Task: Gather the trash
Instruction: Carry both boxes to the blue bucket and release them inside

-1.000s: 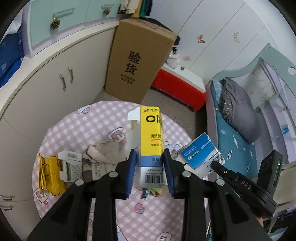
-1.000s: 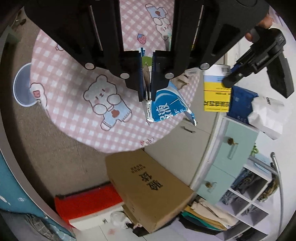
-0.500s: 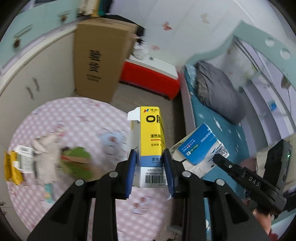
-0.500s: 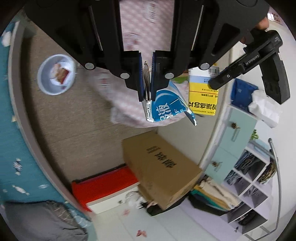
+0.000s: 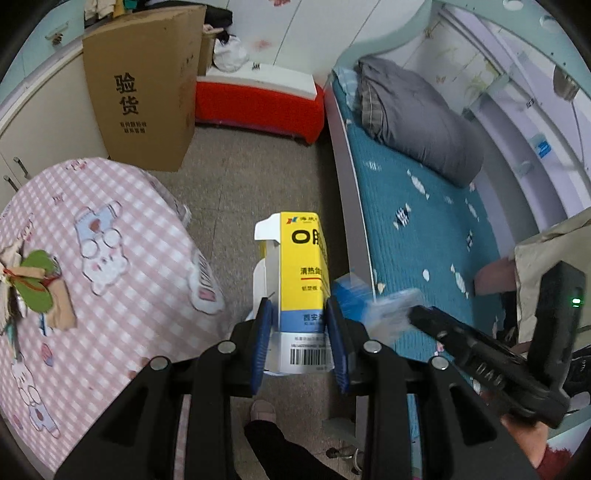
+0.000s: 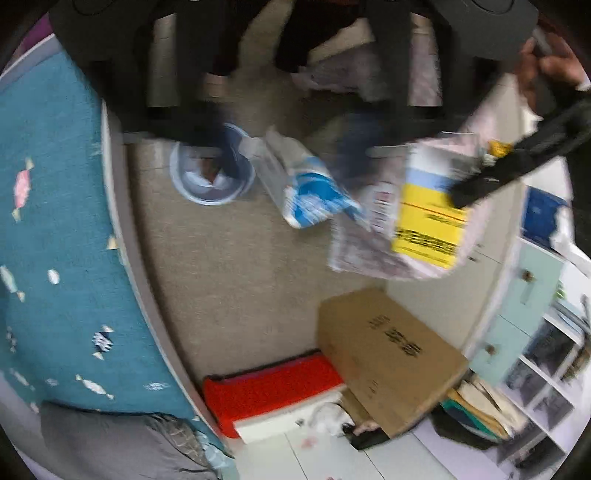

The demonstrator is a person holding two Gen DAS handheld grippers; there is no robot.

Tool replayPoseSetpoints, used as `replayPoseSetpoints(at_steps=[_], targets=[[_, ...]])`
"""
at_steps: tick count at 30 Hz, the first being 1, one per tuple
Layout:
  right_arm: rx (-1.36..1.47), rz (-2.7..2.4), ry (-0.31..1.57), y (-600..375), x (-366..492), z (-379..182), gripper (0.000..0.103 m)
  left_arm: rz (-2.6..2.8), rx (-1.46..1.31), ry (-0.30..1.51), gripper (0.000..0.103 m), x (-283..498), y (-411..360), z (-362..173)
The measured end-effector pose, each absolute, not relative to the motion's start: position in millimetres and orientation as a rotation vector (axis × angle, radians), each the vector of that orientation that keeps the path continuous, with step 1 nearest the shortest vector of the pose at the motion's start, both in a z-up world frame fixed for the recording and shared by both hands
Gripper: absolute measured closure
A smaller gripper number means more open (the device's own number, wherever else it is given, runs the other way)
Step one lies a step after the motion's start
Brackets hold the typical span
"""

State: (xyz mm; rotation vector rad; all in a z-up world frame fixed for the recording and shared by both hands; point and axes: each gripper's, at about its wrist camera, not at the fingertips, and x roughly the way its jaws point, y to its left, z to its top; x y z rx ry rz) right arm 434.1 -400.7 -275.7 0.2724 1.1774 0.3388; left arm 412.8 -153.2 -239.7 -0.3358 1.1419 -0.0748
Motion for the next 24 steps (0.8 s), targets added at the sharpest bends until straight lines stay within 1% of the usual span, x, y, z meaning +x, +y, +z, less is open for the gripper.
replayPoseSetpoints(at_steps=[4, 18, 24], targets=[[0.273, 0.349, 1.225, -414, 435, -294, 0.031, -0.072, -0.311, 1.185, 0.074, 417, -174, -250], [0.216, 0.317, 1.095, -431, 429, -260, 0.031, -0.106, -0.278, 1.237, 0.073, 427, -209, -267], [0.245, 0.275, 1.042, -445, 427, -248, 0.031, -0.148, -0.261, 1.233, 0.069, 433, -225, -263]])
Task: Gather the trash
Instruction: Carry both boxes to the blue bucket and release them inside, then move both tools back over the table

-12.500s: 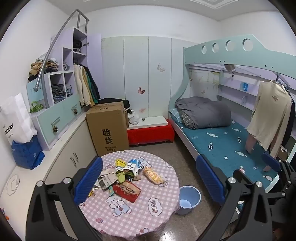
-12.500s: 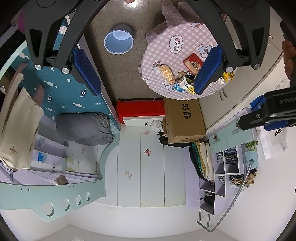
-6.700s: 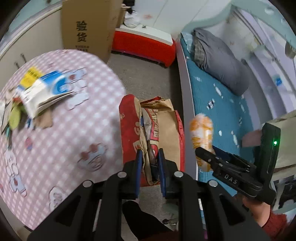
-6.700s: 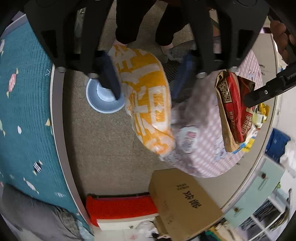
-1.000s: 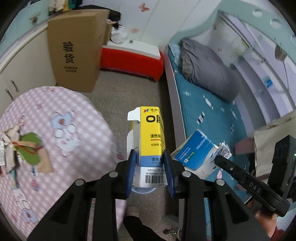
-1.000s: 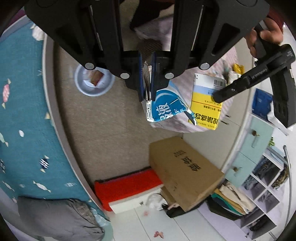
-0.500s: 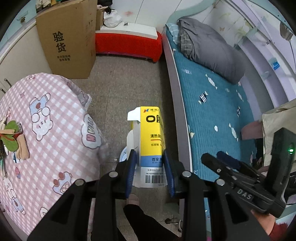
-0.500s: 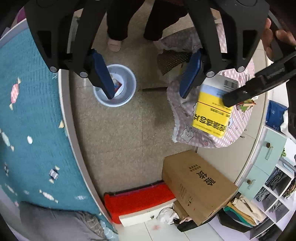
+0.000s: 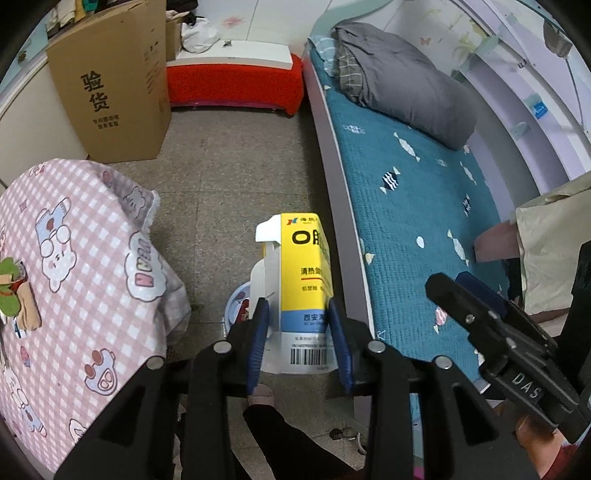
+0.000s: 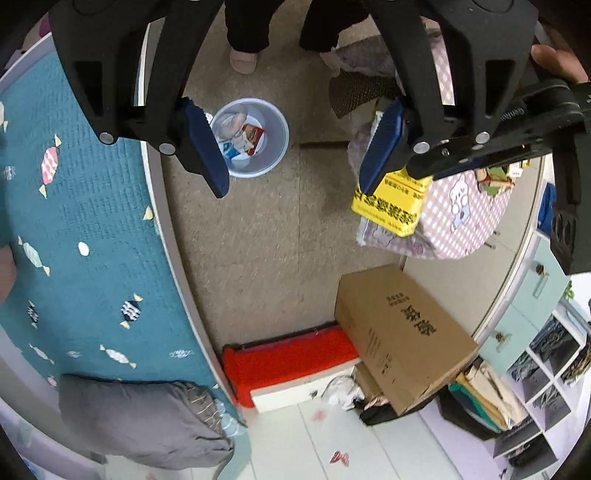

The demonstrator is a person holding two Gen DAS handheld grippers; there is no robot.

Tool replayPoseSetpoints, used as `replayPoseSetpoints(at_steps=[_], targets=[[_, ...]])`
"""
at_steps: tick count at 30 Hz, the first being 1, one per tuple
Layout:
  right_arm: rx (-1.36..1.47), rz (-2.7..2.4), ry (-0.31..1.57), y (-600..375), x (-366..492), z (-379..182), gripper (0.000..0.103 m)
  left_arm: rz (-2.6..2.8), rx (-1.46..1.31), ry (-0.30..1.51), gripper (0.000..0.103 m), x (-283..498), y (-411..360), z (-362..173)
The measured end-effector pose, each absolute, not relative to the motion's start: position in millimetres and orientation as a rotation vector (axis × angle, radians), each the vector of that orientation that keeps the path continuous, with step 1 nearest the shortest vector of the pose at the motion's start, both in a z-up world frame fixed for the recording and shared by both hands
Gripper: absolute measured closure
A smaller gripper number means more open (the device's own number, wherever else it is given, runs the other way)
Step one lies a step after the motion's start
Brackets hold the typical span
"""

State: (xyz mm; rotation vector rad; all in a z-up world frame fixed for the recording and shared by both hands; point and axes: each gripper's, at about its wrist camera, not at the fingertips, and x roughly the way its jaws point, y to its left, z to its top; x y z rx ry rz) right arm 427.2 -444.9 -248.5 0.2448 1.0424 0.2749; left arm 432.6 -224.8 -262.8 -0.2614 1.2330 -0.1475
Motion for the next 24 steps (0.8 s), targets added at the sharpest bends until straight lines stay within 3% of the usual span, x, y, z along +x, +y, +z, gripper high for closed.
replayPoseSetpoints(at_steps=[1, 2, 3, 7, 16, 24], targets=[[0.250, 0.267, 1.034, -448, 427, -247, 0.031, -0.156, -0.262, 1.237, 0.060, 434, -227, -263], [0.256, 0.258, 1.027, -450, 427, -245, 0.031, -0.164, -0.264, 1.242, 0.044, 435, -228, -263], [0.259, 0.249, 1.024, -452, 427, -244, 0.030, -0.169, -0.264, 1.246, 0.037, 435, -229, -263], [0.270, 0.228, 1.010, -454, 425, -240, 0.030, -0.162, -0.283, 1.214, 0.026, 431, -226, -258], [0.259, 0.283, 1.038, -411, 415, -240, 0.029, -0.083, -0.347, 1.157, 0.026, 401, -172, -241], [0.177, 0.429, 1.060, -283, 394, -235, 0.029, 0.020, -0.380, 1.085, 0.026, 355, -65, -220]])
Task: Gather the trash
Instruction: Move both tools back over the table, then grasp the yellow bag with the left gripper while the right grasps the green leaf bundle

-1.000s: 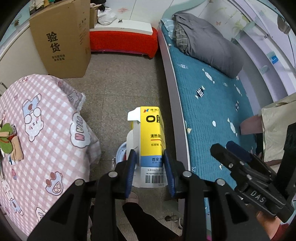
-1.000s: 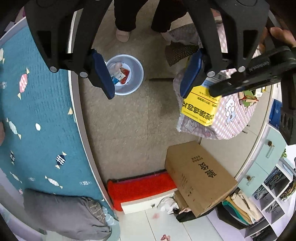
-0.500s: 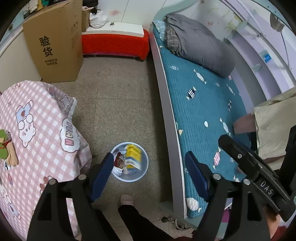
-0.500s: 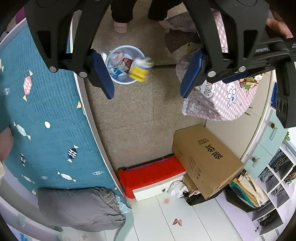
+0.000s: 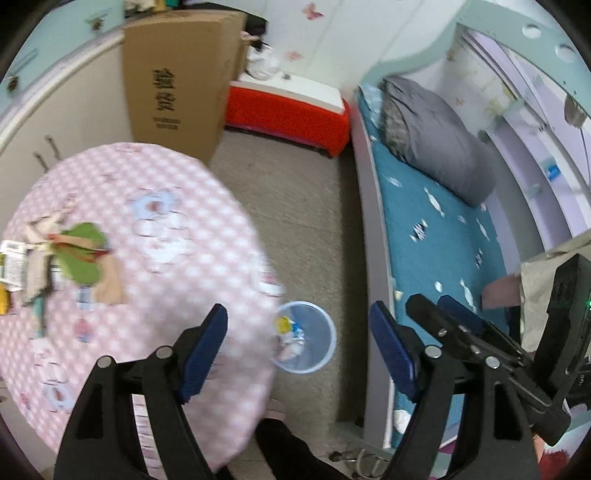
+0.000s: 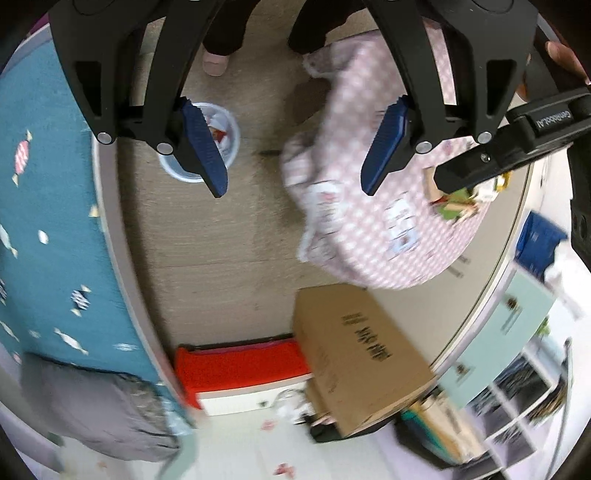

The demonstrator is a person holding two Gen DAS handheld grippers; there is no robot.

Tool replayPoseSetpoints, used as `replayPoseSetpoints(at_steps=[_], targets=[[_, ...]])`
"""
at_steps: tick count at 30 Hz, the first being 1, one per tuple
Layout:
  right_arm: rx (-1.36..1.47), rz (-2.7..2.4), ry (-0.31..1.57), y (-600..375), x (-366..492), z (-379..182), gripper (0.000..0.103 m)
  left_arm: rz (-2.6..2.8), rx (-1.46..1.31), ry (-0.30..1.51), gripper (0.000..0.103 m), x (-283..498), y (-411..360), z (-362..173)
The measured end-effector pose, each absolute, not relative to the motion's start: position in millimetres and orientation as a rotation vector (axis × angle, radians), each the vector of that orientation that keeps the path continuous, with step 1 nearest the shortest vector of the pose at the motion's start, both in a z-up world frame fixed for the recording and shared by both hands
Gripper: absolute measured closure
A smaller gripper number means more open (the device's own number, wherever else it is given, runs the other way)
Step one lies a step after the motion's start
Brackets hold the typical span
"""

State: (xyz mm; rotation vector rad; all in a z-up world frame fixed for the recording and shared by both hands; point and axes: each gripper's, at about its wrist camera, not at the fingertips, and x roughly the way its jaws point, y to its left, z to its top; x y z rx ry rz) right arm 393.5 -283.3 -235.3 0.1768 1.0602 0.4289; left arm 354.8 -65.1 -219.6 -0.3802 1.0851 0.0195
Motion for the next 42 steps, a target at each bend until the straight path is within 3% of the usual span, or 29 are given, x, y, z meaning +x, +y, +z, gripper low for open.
replayPoseSetpoints(at_steps=[9, 18, 42], targets=[[0.126, 0.507, 1.075, -135, 349, -231, 0.028, 0.099, -0.417, 1.052, 0.026, 293, 83, -213], [0.067, 0.522, 1.114, -41, 315, -243, 0.028, 0.139, -0.449, 1.051, 0.026, 247, 172, -225], [0.048, 0.430, 1.134, 0, 343, -284, 0.026, 0.305, -0.603, 1.067, 0.026, 223, 295, -292]])
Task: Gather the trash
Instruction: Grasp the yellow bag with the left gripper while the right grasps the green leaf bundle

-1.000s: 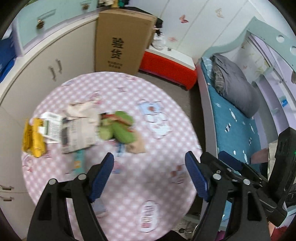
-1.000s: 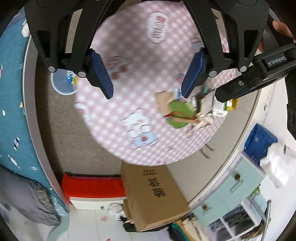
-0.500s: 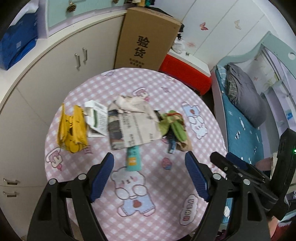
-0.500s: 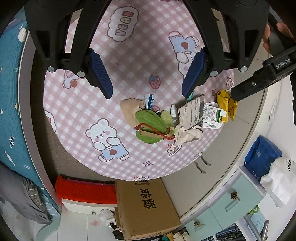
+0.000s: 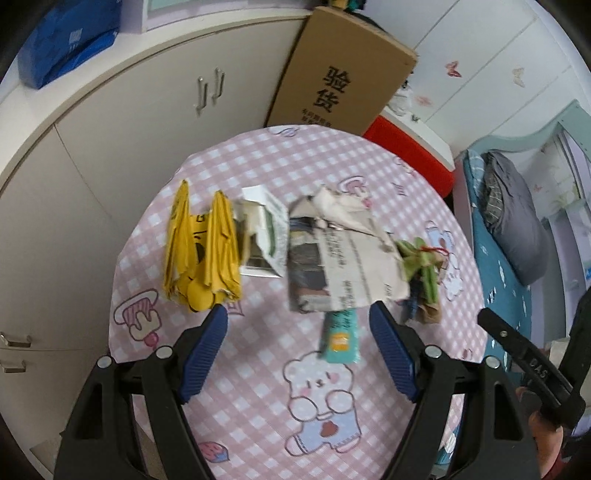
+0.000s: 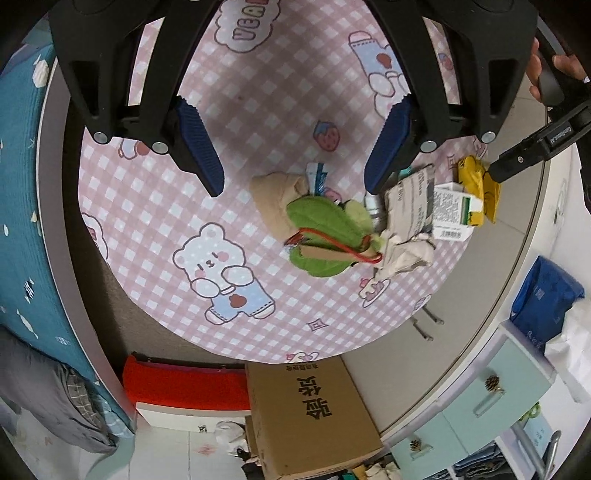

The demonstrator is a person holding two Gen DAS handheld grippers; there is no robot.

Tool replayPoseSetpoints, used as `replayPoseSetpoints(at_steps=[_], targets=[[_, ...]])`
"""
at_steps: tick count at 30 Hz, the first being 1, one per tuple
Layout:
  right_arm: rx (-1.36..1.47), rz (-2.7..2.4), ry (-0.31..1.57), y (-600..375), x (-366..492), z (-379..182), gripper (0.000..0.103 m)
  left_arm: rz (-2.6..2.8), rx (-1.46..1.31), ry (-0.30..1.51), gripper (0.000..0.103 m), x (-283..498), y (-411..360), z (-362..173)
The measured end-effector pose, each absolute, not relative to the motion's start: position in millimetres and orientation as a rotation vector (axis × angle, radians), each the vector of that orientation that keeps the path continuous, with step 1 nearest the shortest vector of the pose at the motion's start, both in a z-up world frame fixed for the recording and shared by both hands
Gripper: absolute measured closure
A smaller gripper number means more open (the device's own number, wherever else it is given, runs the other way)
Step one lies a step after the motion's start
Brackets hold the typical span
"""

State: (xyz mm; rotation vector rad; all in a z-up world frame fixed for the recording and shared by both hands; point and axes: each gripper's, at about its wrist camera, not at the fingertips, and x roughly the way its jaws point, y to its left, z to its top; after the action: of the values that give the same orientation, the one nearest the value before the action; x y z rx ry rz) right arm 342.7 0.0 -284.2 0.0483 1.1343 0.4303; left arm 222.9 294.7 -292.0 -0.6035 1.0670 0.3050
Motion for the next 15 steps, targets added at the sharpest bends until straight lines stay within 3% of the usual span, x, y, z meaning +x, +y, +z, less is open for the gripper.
replayPoseSetpoints(at_steps=[12, 15], targets=[[0.062, 0.430, 1.142, 12, 371, -299, 0.025, 0.472, -0.633, 1.025, 0.027, 225, 356, -313], [0.065, 0.438, 1.148, 20, 375, -301, 0.025, 0.473, -0.654, 1.042, 0.040, 229, 365, -322]])
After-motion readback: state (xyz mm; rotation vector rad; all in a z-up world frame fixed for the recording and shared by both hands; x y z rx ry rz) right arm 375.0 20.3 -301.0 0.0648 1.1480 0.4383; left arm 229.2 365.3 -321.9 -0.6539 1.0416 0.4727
